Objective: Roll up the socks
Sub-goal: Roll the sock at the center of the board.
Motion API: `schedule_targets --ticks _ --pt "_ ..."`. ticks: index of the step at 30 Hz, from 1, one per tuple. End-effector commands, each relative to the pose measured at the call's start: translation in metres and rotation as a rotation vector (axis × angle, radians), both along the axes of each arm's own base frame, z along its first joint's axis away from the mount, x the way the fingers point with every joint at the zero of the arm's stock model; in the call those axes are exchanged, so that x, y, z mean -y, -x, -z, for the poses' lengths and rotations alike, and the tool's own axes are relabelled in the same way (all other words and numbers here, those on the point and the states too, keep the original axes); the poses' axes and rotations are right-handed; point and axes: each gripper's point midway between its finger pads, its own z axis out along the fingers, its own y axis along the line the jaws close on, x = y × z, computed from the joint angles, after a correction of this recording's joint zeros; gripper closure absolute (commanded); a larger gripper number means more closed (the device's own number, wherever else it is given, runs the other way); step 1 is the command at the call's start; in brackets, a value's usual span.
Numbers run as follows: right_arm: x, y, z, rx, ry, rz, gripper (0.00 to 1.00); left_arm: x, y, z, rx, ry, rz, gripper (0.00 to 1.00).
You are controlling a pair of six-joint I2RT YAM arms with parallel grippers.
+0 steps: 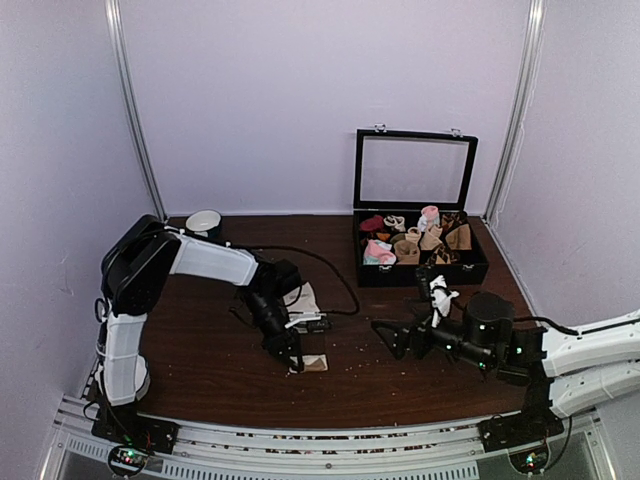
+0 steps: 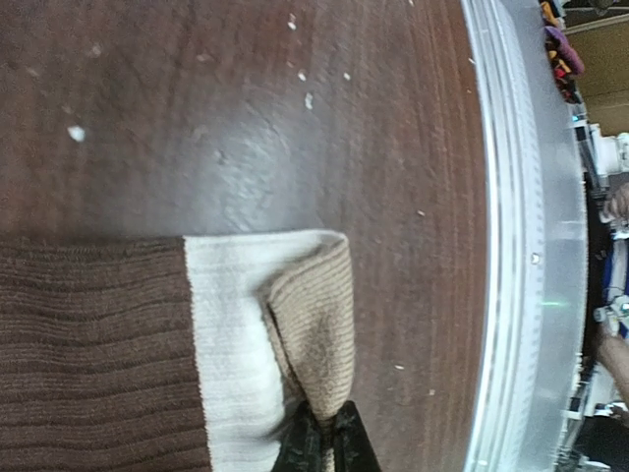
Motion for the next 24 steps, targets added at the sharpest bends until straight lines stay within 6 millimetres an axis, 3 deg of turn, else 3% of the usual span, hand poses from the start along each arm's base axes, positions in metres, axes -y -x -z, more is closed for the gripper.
schedule_targets --ticks 1,3,6,8,12,17,24 --pt "0.037 -0.008 -0.014 0.046 -0.196 0.045 0.00 -0.011 0.018 0.001 -0.115 -0.051 -0.001 1.00" --pt "0.034 -0.005 -0.021 0.111 -0.156 0.024 0.00 -0.010 0.019 -0.001 -0.139 -0.043 -0.018 1.00" --pt "-0.004 0.008 -0.001 0.120 0.079 -0.166 0.03 -0.009 0.016 0.000 -0.172 -0.041 -0.044 1.00" --pt "-0.028 0.019 0.026 0.114 0.240 -0.272 0.12 -0.009 0.012 -0.002 -0.217 -0.031 -0.072 1.00" --pt "-0.069 0.053 0.050 0.218 0.362 -0.506 0.35 -0.009 0.006 -0.002 -0.306 -0.021 -0.123 1.00" --pt "-0.111 0.062 0.069 0.250 0.452 -0.638 0.56 -0.010 0.002 -0.001 -0.345 -0.009 -0.150 1.00" --pt "-0.152 0.060 0.097 0.288 0.528 -0.748 0.70 -0.010 0.002 0.003 -0.364 -0.011 -0.156 0.98"
